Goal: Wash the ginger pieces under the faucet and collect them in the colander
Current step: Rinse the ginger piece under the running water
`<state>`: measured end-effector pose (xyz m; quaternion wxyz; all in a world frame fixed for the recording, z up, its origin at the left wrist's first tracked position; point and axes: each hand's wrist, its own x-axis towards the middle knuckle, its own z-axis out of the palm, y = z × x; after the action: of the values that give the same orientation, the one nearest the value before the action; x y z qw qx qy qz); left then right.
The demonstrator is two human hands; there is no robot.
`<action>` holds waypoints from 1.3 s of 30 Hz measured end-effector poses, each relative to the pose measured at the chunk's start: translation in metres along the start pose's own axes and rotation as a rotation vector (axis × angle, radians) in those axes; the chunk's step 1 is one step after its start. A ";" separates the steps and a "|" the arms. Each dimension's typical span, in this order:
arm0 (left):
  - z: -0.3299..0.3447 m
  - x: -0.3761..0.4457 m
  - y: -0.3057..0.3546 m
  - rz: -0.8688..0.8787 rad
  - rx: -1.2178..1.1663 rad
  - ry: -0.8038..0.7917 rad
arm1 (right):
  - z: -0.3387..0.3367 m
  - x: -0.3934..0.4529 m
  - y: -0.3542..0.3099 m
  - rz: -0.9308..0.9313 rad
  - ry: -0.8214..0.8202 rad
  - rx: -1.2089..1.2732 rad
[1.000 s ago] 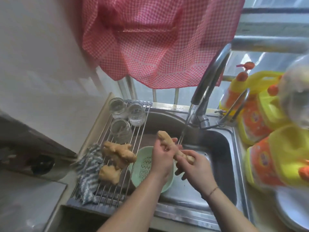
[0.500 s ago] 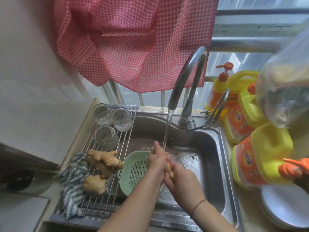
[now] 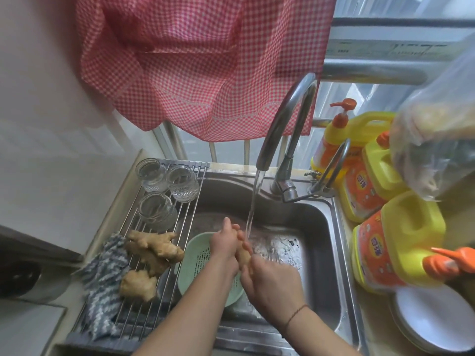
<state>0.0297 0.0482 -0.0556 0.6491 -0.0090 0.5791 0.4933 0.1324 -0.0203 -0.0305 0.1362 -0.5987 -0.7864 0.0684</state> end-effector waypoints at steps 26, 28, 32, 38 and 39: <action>-0.002 0.000 -0.009 -0.159 -0.358 -0.098 | 0.020 0.049 0.003 0.425 -0.462 0.667; 0.001 0.002 -0.012 -0.116 -0.362 -0.105 | 0.022 0.049 0.002 0.643 -0.516 0.902; 0.000 0.012 -0.006 -0.040 -0.368 -0.033 | 0.020 0.034 0.003 0.453 -0.327 0.865; 0.008 0.015 0.001 -0.105 -0.408 -0.001 | 0.028 0.028 0.004 0.187 -0.175 0.602; 0.008 0.013 -0.004 -0.107 -0.398 -0.043 | 0.029 0.033 0.008 0.216 -0.197 0.623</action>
<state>0.0364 0.0592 -0.0650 0.6721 -0.1573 0.4549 0.5628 0.1229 0.0150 -0.0564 0.2277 -0.5986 -0.6691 0.3769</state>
